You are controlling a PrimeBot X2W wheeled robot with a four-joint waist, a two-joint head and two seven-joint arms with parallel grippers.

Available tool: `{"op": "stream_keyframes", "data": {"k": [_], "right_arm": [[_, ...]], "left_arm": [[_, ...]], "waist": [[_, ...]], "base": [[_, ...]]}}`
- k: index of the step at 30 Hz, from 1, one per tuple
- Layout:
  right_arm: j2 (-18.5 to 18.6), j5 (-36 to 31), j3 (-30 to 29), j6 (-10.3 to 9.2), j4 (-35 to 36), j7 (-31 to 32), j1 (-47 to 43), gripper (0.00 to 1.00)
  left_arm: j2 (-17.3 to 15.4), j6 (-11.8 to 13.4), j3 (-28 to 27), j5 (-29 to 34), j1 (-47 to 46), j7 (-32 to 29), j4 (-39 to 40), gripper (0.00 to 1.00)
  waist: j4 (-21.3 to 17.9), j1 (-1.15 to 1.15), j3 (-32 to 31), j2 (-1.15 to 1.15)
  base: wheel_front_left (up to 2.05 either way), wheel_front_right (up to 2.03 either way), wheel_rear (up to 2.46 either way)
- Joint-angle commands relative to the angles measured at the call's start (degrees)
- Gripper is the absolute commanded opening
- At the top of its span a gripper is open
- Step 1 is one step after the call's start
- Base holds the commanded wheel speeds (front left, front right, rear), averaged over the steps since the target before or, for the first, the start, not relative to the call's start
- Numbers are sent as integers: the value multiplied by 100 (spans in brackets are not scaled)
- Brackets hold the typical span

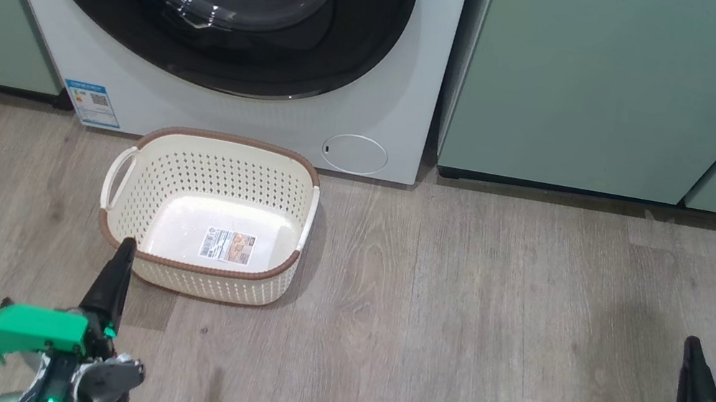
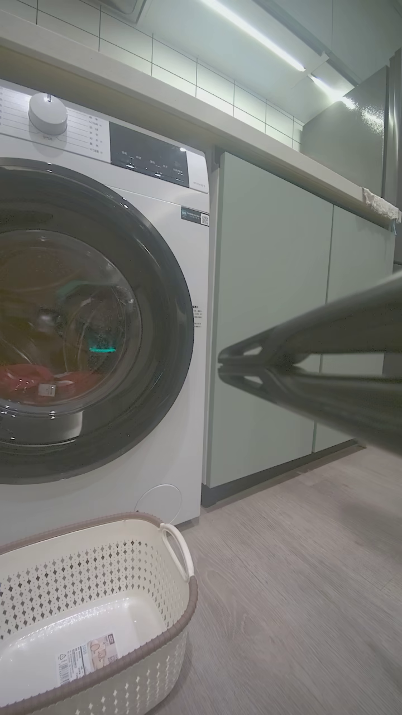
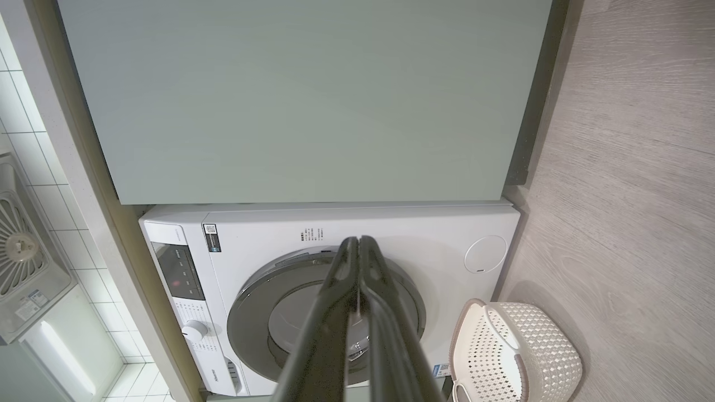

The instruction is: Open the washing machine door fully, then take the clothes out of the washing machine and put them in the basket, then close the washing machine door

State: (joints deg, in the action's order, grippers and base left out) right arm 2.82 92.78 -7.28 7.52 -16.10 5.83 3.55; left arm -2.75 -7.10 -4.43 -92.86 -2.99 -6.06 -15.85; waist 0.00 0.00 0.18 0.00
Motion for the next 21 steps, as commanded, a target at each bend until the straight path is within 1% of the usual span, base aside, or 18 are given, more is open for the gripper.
{"op": "stream_keyframes", "data": {"k": [1,5,6,11,21], "right_arm": [[26,-43,98,-3,209,48,262,0],[25,-44,97,-3,209,49,262,0],[-2,0,-6,0,1,-1,1,100],[-92,3,21,1,-402,-8,-165,100],[-85,-144,130,1,-302,-158,-96,100]], "left_arm": [[-27,-39,-193,57,-318,-30,183,0],[-27,-39,-195,58,-318,-31,183,0],[4,0,-4,2,-1,1,1,100],[39,6,14,2,267,6,-385,100],[29,3,13,223,201,158,-311,100]], "waist": [[0,0,0,0],[0,0,0,0],[0,0,0,0],[0,0,2,0],[3,0,11,0]], "base": [[0,0,0],[0,0,0],[0,0,0],[0,0,0],[0,0,0]]}}
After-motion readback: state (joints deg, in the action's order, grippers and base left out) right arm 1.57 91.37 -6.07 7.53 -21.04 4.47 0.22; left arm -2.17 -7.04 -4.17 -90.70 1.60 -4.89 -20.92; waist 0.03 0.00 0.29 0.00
